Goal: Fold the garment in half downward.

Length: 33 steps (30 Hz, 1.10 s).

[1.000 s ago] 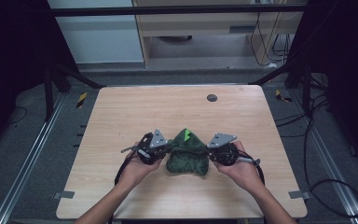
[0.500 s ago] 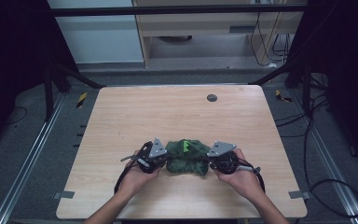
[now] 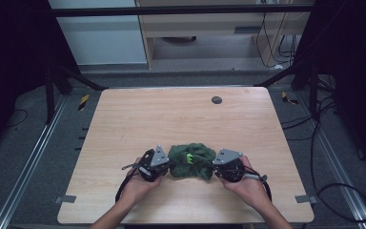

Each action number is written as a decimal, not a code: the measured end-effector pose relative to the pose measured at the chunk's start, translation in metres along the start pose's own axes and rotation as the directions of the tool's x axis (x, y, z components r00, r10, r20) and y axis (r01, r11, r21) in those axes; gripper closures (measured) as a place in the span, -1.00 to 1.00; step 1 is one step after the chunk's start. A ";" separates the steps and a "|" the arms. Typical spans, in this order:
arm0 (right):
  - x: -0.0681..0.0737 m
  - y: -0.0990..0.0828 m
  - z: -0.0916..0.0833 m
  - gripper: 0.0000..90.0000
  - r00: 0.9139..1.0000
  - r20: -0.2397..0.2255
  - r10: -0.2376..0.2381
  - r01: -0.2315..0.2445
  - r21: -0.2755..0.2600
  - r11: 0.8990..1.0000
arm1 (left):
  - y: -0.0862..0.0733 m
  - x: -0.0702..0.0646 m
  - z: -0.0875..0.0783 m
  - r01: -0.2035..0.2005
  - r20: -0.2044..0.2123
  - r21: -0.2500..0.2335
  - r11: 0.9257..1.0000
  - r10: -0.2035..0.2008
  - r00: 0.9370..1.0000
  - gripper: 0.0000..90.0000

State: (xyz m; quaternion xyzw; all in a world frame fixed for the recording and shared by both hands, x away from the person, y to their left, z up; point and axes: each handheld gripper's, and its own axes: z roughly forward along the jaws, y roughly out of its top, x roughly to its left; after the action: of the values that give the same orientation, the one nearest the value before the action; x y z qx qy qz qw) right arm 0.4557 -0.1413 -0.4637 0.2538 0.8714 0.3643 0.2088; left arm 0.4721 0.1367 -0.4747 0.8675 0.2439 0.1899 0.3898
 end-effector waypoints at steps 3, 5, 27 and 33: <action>0.001 0.001 -0.001 0.86 1.000 0.001 0.001 -0.001 -0.002 1.000 | 0.000 0.000 -0.001 0.001 -0.003 -0.004 1.000 -0.001 1.000 0.93; 0.001 0.001 -0.001 0.86 1.000 0.000 -0.002 0.002 -0.008 1.000 | -0.001 -0.001 -0.001 0.000 0.000 -0.006 1.000 0.000 1.000 0.93; 0.020 -0.012 -0.008 0.79 0.999 -0.004 -0.032 0.032 -0.010 0.999 | -0.015 -0.014 -0.009 -0.021 -0.003 -0.013 1.000 0.021 1.000 0.87; 0.021 -0.017 -0.009 0.74 0.999 -0.001 -0.039 0.039 0.002 0.999 | -0.020 -0.019 -0.007 -0.027 -0.005 -0.009 1.000 0.026 1.000 0.80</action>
State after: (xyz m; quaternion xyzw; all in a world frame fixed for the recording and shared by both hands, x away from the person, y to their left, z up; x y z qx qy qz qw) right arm 0.4292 -0.1438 -0.4745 0.2371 0.8765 0.3593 0.2153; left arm 0.4473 0.1410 -0.4882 0.8684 0.2325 0.1981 0.3905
